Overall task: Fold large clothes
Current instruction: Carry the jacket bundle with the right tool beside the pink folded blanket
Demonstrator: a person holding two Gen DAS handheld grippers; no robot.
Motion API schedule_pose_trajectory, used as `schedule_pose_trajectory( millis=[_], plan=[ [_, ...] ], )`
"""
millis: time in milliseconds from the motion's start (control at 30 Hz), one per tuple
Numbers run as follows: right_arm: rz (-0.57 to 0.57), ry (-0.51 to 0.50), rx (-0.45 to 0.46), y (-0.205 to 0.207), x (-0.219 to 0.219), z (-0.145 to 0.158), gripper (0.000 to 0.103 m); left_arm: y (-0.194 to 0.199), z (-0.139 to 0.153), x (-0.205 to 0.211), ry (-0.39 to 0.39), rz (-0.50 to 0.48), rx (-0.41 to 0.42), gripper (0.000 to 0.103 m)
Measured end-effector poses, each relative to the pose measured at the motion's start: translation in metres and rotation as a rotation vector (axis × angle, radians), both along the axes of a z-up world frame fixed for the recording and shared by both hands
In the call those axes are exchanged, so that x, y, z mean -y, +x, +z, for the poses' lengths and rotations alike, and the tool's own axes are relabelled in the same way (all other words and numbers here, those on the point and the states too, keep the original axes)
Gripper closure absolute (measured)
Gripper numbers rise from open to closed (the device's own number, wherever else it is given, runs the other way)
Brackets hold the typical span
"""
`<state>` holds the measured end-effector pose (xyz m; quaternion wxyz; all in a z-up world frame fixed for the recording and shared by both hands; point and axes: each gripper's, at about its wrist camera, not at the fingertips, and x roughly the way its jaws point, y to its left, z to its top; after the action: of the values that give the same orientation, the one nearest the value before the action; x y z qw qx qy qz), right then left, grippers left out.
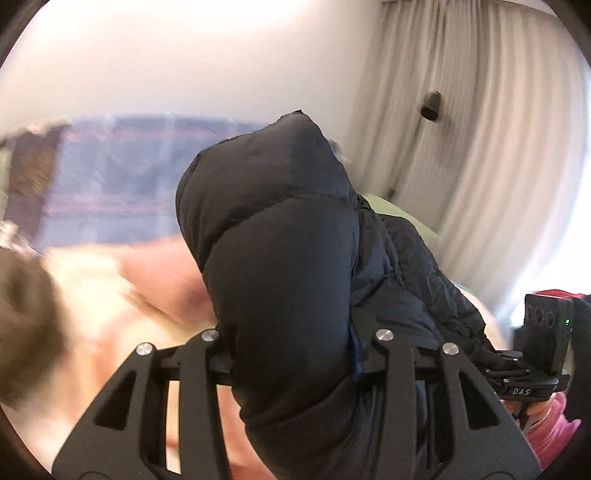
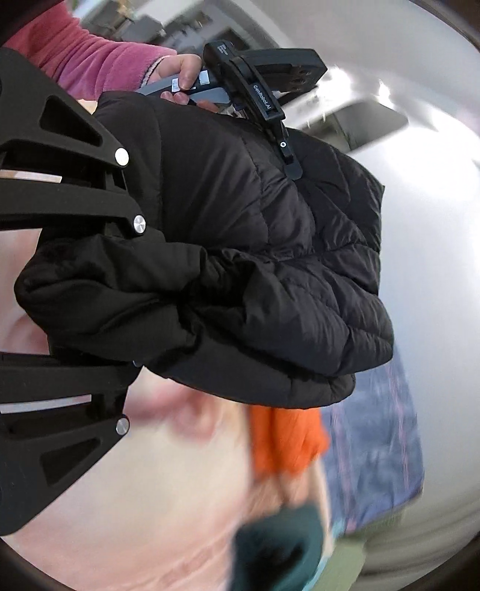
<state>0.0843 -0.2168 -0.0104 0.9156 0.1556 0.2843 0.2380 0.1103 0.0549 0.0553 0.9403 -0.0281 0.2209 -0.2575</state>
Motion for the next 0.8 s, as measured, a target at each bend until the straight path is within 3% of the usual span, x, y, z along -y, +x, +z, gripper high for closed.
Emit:
schedule_pose_trajectory(
  millis=[167,400,567,667,733,800],
  plan=[
    [0.151,0.139,-0.044,0.110,-0.074,0.010,0.077,0.037,0.040,-0.071,0.049,0.201,0.024,0.061],
    [0.209,0.139,-0.095,0.241,-0.178,-0.011,0.077,0.119,0.036,-0.166,0.074,0.405,-0.019,0.060],
    [0.181,0.076,-0.169,0.314,-0.228,-0.054,0.077,0.195,0.003,-0.205,0.104,0.501,-0.034,0.055],
    [0.162,-0.009,-0.265,0.347,-0.250,-0.099,0.074,0.231,-0.035,-0.224,0.120,0.589,-0.117,0.047],
    [0.123,-0.142,-0.329,0.362,-0.268,-0.128,0.060,0.258,-0.071,-0.233,0.177,0.667,-0.209,0.042],
    [0.081,-0.300,-0.294,0.360,-0.282,-0.145,0.056,0.272,-0.102,-0.236,0.238,0.705,-0.275,0.034]
  ],
)
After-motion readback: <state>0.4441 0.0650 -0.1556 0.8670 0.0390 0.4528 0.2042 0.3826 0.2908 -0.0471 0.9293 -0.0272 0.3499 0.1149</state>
